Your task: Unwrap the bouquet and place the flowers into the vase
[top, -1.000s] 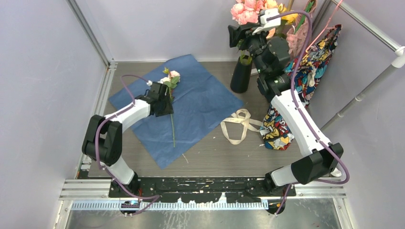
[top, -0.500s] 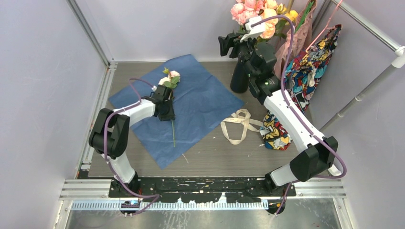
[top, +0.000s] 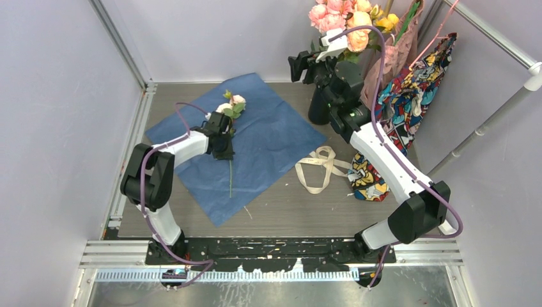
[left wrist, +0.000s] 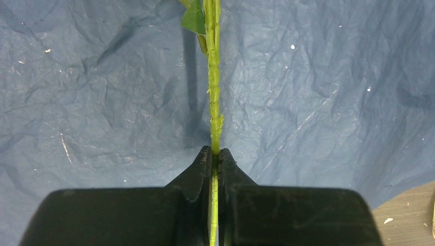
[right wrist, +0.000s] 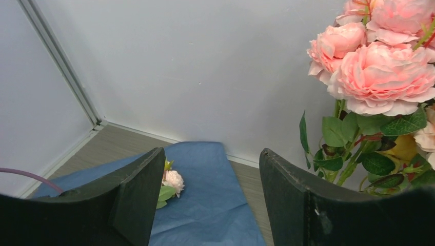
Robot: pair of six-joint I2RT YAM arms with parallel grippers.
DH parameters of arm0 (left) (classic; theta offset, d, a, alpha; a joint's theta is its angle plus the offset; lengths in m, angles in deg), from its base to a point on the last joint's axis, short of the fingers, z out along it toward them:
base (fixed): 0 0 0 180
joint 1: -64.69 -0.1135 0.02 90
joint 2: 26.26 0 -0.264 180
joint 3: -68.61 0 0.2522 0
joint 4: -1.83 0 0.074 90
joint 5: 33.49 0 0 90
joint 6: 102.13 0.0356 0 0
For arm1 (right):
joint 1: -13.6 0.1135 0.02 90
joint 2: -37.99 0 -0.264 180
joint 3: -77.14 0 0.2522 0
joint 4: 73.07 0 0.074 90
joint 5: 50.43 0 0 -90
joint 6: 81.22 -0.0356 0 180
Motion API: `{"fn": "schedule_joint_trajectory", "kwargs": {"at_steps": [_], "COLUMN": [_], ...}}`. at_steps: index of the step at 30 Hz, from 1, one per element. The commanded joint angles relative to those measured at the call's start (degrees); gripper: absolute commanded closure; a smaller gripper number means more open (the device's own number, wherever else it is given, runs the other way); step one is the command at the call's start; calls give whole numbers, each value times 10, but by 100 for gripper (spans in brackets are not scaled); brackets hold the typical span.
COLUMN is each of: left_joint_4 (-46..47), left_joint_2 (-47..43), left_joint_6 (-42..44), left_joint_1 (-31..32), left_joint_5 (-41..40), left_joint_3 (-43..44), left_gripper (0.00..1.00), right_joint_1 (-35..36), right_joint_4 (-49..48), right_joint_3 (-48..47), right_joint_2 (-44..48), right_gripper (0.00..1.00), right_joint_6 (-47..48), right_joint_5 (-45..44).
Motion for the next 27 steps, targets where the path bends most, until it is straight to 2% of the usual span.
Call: {"fn": "schedule_joint_trajectory", "kwargs": {"at_steps": [1, 7, 13, 18, 23, 27], "left_joint_4": [24, 103, 156, 194, 237, 231], "left_joint_2": [-57, -154, -272, -353, -397, -404], "left_joint_6": [25, 48, 72, 96, 111, 116], "left_joint_1": [6, 13, 42, 73, 87, 92], "left_joint_5": [15, 16, -25, -100, -123, -124], "left_joint_3": [10, -41, -92, -123, -157, -156], "left_gripper": [100, 100, 100, 100, 100, 100], "right_joint_1": [16, 50, 110, 164, 205, 231], "right_joint_4": [12, 106, 98, 86, 70, 77], "right_joint_3": [-29, -87, -65, -51, -39, -53], "right_joint_2": [2, -33, -51, -74, -102, -130], "right_gripper": [27, 27, 27, 26, 25, 25], "right_joint_6": [3, -35, -87, -107, -119, -116], "right_joint_5": [-6, 13, 5, -15, -24, -26]}}
